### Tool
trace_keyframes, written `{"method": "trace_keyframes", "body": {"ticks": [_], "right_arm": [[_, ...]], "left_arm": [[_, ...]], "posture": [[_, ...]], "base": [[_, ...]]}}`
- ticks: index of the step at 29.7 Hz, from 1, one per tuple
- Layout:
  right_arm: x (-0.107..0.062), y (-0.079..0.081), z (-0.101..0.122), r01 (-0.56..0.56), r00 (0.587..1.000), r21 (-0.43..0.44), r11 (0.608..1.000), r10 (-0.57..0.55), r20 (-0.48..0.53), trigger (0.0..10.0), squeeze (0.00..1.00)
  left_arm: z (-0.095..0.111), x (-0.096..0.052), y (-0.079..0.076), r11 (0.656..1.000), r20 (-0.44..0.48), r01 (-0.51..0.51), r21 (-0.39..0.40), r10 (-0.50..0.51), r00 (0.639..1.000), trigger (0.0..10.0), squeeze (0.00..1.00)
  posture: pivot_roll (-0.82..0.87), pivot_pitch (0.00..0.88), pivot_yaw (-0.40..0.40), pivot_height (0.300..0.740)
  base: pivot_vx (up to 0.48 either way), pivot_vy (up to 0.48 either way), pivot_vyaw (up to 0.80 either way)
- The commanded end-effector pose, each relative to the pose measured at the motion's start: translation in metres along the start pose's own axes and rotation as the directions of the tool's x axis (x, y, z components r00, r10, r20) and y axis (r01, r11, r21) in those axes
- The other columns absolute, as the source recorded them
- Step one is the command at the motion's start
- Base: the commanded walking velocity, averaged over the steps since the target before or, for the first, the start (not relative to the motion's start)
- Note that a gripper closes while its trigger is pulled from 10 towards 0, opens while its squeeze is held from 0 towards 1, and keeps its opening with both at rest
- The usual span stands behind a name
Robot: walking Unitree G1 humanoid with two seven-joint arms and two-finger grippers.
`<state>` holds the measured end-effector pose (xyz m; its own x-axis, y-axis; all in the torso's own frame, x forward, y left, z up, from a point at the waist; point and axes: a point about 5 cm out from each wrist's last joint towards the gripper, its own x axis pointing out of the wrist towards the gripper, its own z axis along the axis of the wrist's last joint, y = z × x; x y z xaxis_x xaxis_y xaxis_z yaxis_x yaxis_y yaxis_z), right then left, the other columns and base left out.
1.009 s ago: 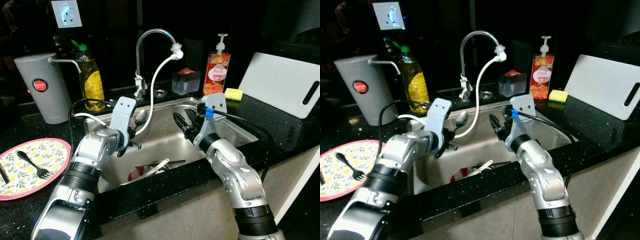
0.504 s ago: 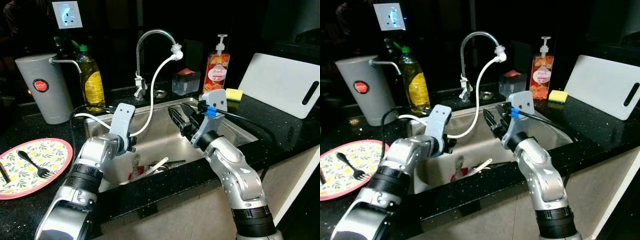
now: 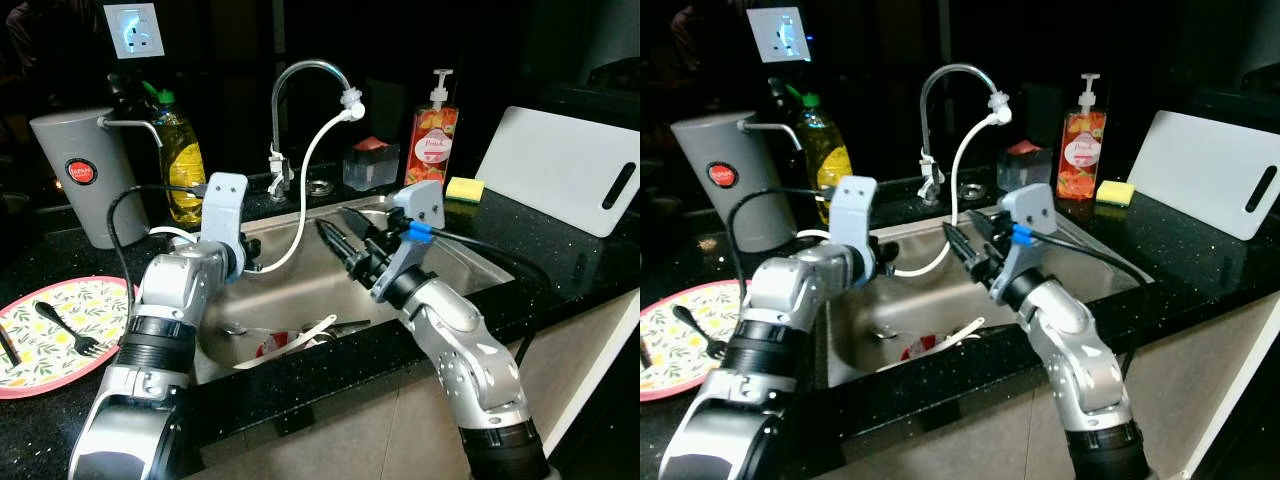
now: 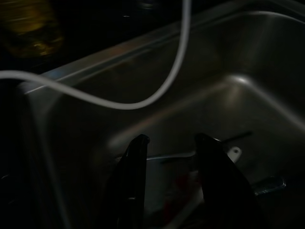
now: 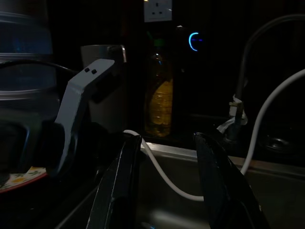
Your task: Kitchen organization
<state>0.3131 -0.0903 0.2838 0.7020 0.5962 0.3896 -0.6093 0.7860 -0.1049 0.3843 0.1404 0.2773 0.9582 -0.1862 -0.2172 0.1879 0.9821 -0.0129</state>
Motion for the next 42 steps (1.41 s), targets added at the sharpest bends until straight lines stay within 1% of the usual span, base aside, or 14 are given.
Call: {"method": "trace_keyframes", "body": {"ticks": [1, 4, 8, 10, 12, 13, 16, 18, 20, 25, 30, 37, 38, 42], "right_arm": [[-0.001, 0.007, 0.002, -0.043, 0.999, 0.006, 0.999, 0.043, 0.014, 10.0, 0.0], [-0.001, 0.016, 0.005, -0.118, 0.992, 0.022, 0.993, 0.117, 0.037, 10.0, 0.0], [-0.003, 0.024, 0.008, -0.181, 0.982, 0.041, 0.983, 0.178, 0.059, 10.0, 0.0], [-0.003, 0.024, 0.008, -0.181, 0.982, 0.041, 0.983, 0.178, 0.059, 10.0, 0.0], [-0.006, 0.035, 0.009, -0.272, 0.961, 0.049, 0.961, 0.268, 0.064, 10.0, 0.0], [-0.006, 0.035, 0.009, -0.272, 0.961, 0.049, 0.961, 0.268, 0.064, 10.0, 0.0], [-0.012, 0.049, 0.005, -0.379, 0.925, 0.058, 0.923, 0.377, 0.043, 10.0, 0.0], [-0.012, 0.049, 0.005, -0.379, 0.925, 0.058, 0.923, 0.377, 0.043, 10.0, 0.0], [-0.014, 0.053, 0.003, -0.41, 0.912, 0.065, 0.91, 0.408, 0.041, 10.0, 0.0], [-0.015, 0.054, 0.003, -0.417, 0.909, 0.067, 0.906, 0.416, 0.041, 10.0, 0.0], [-0.017, 0.051, 0.003, -0.408, 0.913, 0.063, 0.911, 0.407, 0.034, 10.0, 0.0], [-0.017, 0.051, 0.002, -0.408, 0.913, 0.067, 0.911, 0.406, 0.031, 10.0, 0.0], [-0.017, 0.051, 0.002, -0.407, 0.914, 0.066, 0.911, 0.406, 0.031, 10.0, 0.0], [-0.017, 0.05, 0.002, -0.404, 0.915, 0.065, 0.913, 0.402, 0.031, 10.0, 0.0]], "left_arm": [[0.005, -0.005, 0.016, 0.997, 0.005, -0.068, -0.022, 0.068, 0.998, 10.0, 0.0], [0.007, -0.011, 0.047, 0.975, 0.0, -0.211, -0.076, 0.212, 0.977, 10.0, 0.0], [0.007, -0.017, 0.069, 0.946, -0.003, -0.31, -0.092, 0.311, 0.95, 10.0, 0.0], [0.007, -0.017, 0.069, 0.946, -0.003, -0.31, -0.092, 0.311, 0.95, 10.0, 0.0], [0.003, -0.024, 0.094, 0.898, -0.023, -0.424, -0.118, 0.425, 0.905, 10.0, 0.0], [0.003, -0.024, 0.094, 0.898, -0.023, -0.424, -0.118, 0.425, 0.905, 10.0, 0.0], [-0.008, -0.032, 0.117, 0.829, -0.075, -0.537, -0.159, 0.532, 0.844, 10.0, 0.0], [-0.008, -0.032, 0.117, 0.829, -0.075, -0.537, -0.159, 0.532, 0.844, 10.0, 0.0], [-0.016, -0.035, 0.125, 0.787, -0.117, -0.591, -0.176, 0.58, 0.806, 10.0, 0.0], [-0.024, -0.037, 0.13, 0.745, -0.167, -0.637, -0.199, 0.614, 0.771, 10.0, 0.0], [-0.03, -0.046, 0.122, 0.654, -0.23, -0.733, -0.187, 0.696, 0.68, 10.0, 0.0], [-0.042, -0.048, 0.117, 0.626, -0.298, -0.763, -0.16, 0.707, 0.642, 10.0, 0.0], [-0.043, -0.049, 0.118, 0.617, -0.296, -0.771, -0.157, 0.715, 0.633, 10.0, 1.0], [-0.042, -0.05, 0.119, 0.599, -0.302, -0.783, -0.167, 0.725, 0.619, 10.0, 1.0]], "posture": [[-0.07, 0.031, 0.04, 0.74], [-0.07, 0.027, 0.042, 0.74], [-0.07, 0.027, 0.042, 0.74], [-0.07, 0.027, 0.042, 0.74], [-0.06, 0.017, 0.035, 0.74], [-0.06, 0.017, 0.035, 0.74], [-0.06, 0.013, 0.032, 0.74], [-0.06, 0.013, 0.032, 0.74], [-0.06, 0.012, 0.034, 0.74], [-0.06, 0.015, 0.036, 0.74], [-0.05, 0.022, 0.042, 0.74], [-0.05, 0.024, 0.04, 0.74], [-0.05, 0.024, 0.042, 0.74], [-0.05, 0.023, 0.042, 0.74]], "base": [[0.0, 0.0, 0.0], [0.0, 0.0, 0.0], [0.0, 0.0, 0.0], [0.0, 0.0, 0.0], [0.0, 0.0, 0.0], [0.0, 0.0, 0.0], [0.0, 0.0, 0.0], [0.0, 0.0, 0.0], [0.0, 0.0, 0.0], [0.0, 0.0, 0.0], [0.0, 0.0, 0.0], [0.0, 0.0, 0.0], [0.0, 0.0, 0.0], [0.0, 0.0, 0.0]]}}
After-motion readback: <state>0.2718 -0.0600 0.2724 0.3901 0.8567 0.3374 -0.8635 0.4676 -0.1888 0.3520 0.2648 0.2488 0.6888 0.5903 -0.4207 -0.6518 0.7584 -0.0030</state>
